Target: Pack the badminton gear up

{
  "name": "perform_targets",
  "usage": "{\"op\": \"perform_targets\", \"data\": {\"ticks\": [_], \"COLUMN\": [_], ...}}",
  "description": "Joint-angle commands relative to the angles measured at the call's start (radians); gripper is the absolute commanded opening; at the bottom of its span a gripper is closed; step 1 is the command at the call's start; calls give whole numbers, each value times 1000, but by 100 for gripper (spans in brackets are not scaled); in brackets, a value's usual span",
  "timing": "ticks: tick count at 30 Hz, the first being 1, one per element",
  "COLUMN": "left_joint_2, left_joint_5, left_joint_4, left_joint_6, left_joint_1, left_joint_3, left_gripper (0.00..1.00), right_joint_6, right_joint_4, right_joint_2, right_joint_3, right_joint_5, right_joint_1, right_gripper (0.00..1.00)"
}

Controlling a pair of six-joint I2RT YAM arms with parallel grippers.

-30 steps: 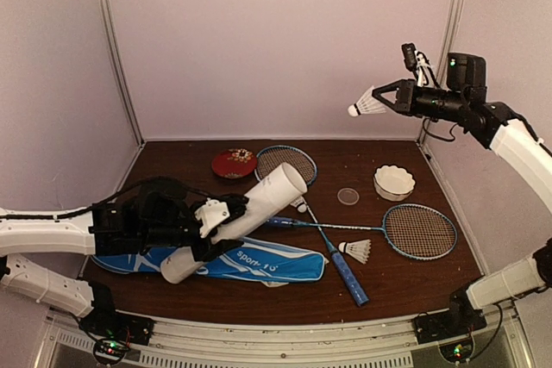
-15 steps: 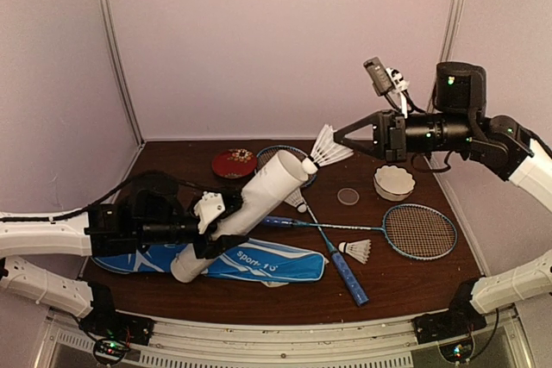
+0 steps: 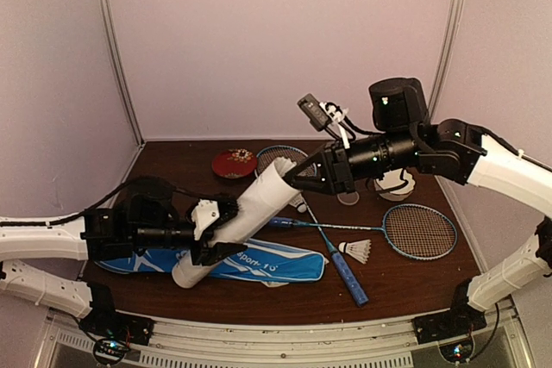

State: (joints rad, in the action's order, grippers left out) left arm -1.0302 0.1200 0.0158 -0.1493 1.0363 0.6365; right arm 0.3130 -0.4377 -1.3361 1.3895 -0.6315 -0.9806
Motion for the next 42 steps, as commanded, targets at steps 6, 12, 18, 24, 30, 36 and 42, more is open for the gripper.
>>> {"op": "perform_targets", "data": {"ticks": [6,12,18,24,30,36,42], "left_joint_2": [42,41,38,12,9,12,14], "left_joint_5": [12,12,39,33,33,25,10], "left_joint_4": [-72,-62,-33,-10,-25,-29,-33], "left_joint_6": [13,10,0,-11,-4,-5,-7], "left_joint_1": [-5,-5,-5,-5,-4,-4,-4], "left_joint_3": [-24,-28,-13,13,11,7,10], "left_gripper": [43,44,44,44,44,44,44], "right_joint_6": [-22,-5,-94,-120,-115,-117,-131], "right_joint_4": [-46,-63,-307,-376,-376,-397,-415], "right_joint_2": [101,138,32,-36,-75,-128,-183], "right_joint_3": [28,22,158,196,174,179,178], "right_joint_5": [-9,-20,139,133,161,216,248], "right_joint_1": [14,80,106,85,73,57,43], "right_gripper": [50,56,62,67,65,63,63]}}
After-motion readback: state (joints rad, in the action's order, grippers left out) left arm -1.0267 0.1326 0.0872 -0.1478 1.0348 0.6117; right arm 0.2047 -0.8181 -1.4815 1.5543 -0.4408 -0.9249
